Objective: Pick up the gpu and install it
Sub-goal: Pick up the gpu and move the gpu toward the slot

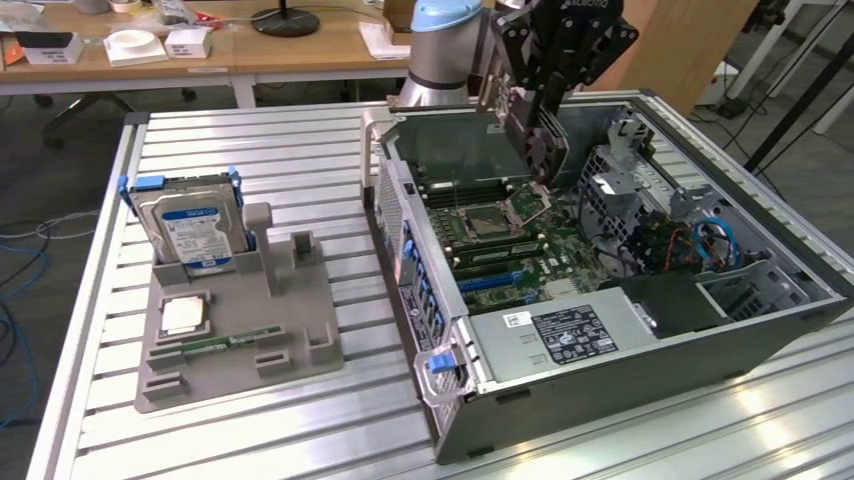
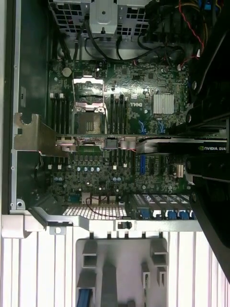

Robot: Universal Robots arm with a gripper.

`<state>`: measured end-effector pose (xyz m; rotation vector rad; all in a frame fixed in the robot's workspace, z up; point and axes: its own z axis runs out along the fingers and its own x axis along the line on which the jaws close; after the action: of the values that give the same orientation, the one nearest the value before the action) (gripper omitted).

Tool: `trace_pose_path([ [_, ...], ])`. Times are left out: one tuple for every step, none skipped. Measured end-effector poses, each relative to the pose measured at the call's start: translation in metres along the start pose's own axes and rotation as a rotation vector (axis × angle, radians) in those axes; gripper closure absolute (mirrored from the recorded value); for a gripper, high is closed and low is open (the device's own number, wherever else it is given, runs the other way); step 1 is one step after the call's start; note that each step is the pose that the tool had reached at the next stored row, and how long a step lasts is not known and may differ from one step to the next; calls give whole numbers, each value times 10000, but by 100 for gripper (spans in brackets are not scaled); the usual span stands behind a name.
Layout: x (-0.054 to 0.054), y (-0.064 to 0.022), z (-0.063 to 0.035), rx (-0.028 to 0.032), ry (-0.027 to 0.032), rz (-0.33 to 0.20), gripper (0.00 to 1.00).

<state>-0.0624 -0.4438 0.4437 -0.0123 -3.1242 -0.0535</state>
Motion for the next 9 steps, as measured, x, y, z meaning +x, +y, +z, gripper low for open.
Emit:
trace_pose_path([
  [-13,0,0,1,1,-1,74],
  [-25,0,-1,0,1,-1,74],
  [-37,0,-1,0,0,0,74],
  [-49,0,-1,0,0,0,74],
  [-62,0,-1,0,0,0,74],
  [-75,1,-1,0,0,0,74],
  [-88,1,-2,0,1,0,74],
  [-101,1,-2,0,0,0,74],
  [-115,1,-2,0,0,0,74],
])
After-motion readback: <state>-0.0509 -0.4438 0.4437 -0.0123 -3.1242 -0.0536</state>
